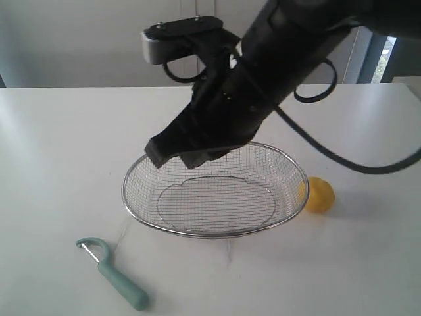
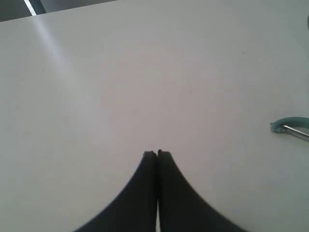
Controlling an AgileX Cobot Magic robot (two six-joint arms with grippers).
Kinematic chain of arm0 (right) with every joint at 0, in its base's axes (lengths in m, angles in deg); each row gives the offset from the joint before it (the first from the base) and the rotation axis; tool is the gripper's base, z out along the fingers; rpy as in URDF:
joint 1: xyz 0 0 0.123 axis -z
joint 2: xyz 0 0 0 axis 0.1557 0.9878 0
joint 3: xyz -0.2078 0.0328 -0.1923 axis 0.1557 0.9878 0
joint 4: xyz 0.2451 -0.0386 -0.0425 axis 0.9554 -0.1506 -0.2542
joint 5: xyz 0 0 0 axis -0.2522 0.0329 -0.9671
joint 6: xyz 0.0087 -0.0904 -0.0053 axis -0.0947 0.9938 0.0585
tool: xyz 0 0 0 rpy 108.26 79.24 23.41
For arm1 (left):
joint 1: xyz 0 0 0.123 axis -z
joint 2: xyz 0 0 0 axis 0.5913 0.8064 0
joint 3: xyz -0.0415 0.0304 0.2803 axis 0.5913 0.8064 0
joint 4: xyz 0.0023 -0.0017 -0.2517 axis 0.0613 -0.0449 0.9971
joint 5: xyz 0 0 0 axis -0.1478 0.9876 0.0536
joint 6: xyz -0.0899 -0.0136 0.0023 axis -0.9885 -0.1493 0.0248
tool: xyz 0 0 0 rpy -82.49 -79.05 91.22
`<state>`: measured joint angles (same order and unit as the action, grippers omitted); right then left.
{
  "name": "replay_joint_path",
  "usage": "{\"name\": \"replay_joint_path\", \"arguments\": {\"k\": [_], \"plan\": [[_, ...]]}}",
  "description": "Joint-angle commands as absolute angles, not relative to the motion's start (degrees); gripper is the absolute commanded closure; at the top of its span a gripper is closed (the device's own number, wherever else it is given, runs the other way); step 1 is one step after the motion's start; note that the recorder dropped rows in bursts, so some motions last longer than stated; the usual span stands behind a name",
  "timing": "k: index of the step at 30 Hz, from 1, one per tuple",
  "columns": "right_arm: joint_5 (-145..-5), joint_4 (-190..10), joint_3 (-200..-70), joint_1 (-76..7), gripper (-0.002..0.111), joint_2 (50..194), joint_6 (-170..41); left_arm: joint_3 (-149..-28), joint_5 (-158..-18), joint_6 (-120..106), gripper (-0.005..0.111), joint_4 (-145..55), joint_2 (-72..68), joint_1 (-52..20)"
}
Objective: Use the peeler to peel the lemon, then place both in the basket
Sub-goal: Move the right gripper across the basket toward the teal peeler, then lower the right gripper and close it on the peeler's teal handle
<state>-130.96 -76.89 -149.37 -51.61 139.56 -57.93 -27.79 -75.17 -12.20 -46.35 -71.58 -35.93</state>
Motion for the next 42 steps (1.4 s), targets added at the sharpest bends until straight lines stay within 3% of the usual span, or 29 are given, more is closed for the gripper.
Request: {"name": "replay_joint_path", "arguments": {"k": [1,12,24,34,42], "plan": [[-132.50,-77.89,-155.24,-55.47,0.108,144.98,-58.30,-27.55,-74.95,-12.00,0.107,-46.43,-71.81,-35.57],[-134.83,-78.32,-169.76,-64.10,0.108,159.54,-58.30,-27.55,-74.95,-12.00,0.107,-46.43,-71.81,-35.57],[-140.79,-82.13,-169.81,-67.21,0.108,167.13,-57.91,-27.55,-74.95,-12.00,0.107,-46.43,-71.81,-35.57],[-140.31,-80.18,-169.81,-67.35,0.108,170.28,-58.45,-27.55,-74.95,-12.00,0.107,-46.43,-71.81,-35.57],[-136.04,-90.50,-169.81,-71.71,0.108,171.80,-68.73,-27.55,-74.95,-12.00,0.107,-46.43,-71.81,-35.57]]}}
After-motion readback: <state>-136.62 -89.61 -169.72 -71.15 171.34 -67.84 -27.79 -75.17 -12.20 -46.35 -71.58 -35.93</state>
